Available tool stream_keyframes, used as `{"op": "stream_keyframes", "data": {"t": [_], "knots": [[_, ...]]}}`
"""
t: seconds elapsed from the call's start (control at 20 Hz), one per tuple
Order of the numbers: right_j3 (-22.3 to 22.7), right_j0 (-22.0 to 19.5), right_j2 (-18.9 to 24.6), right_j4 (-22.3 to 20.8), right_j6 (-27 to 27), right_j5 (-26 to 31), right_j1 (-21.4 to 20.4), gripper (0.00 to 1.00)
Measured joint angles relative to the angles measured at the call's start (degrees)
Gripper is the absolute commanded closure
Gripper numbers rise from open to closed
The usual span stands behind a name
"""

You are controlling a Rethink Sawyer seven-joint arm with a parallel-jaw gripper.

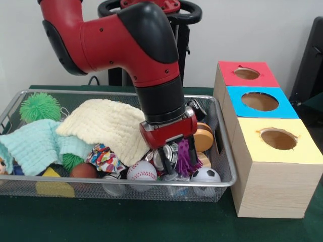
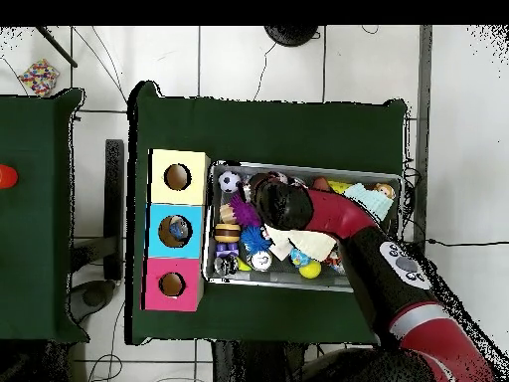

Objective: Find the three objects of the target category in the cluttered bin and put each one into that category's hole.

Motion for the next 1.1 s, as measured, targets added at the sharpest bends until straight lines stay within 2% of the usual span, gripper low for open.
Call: {"op": "stream_keyframes", "data": {"t": [0.2,0.35,0.45,0.7,0.95,1.1], "knots": [[0.33,0.02,-0.14,-0.09,0.00,-0.02,1.04,0.00],[0.18,2.23,-2.26,-0.47,0.00,-0.05,0.82,0.00],[-0.30,5.50,-5.17,-1.36,0.00,-0.02,-0.61,0.00],[-0.45,10.31,-9.36,-2.79,0.00,-0.76,-2.13,0.00],[-0.41,16.04,-15.22,-4.44,0.00,-5.16,-3.33,0.00],[-0.41,16.82,-16.12,-4.53,0.00,-6.60,-3.52,0.00]]}}
